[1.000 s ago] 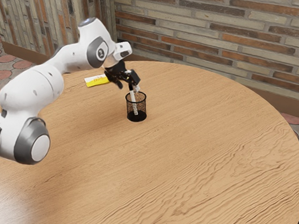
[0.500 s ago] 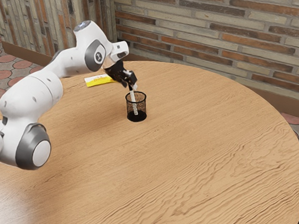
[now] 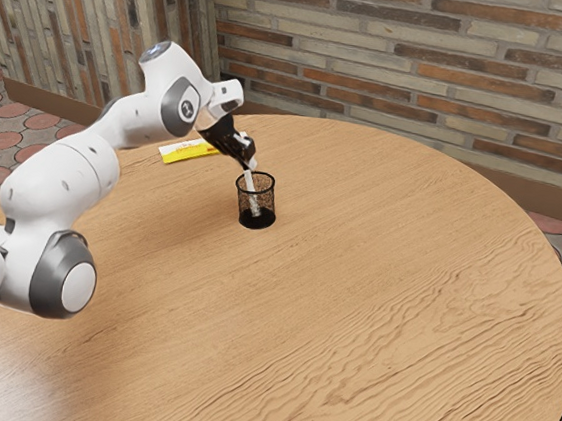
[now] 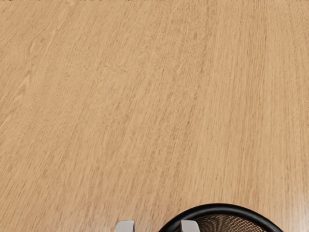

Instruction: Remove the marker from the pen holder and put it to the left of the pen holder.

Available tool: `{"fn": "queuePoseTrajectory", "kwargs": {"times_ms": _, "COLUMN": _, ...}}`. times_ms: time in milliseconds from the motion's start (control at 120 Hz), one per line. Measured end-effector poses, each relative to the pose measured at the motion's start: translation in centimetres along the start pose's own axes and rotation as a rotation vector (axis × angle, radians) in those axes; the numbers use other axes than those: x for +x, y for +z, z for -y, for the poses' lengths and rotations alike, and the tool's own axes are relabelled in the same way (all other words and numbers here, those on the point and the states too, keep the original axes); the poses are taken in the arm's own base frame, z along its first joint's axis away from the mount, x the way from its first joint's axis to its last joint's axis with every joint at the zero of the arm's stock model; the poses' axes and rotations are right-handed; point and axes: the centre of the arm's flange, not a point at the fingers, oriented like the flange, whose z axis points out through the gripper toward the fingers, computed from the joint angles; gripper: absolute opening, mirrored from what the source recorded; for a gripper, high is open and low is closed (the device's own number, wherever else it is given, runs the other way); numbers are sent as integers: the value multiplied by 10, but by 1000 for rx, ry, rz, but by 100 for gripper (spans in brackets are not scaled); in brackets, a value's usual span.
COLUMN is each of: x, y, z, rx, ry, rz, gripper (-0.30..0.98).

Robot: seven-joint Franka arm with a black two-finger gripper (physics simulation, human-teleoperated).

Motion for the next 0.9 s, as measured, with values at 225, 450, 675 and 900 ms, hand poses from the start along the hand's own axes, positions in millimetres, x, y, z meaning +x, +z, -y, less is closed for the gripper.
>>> {"fn": "queuePoseTrajectory", "kwargs": {"times_ms": 225, "x": 23, "y": -53, "z": -14, "rx": 0, "ry": 2, "rz": -15, "gripper": -6}}
{"fn": "queuePoseTrajectory", "kwargs": {"times_ms": 450, "x": 40, "y": -121, "z": -22, "rx": 22, "ry": 1, "rz": -43, "gripper": -8}}
{"fn": "queuePoseTrajectory", "kwargs": {"times_ms": 675, "x": 11, "y": -83, "z": 57, "rx": 37, "ry": -64, "rz": -84, "gripper": -8}}
{"fn": "queuePoseTrajectory", "kwargs": {"times_ms": 900, "x": -6, "y": -50, "z": 78, "rx": 22, "ry": -85, "rz": -110, "gripper": -7}}
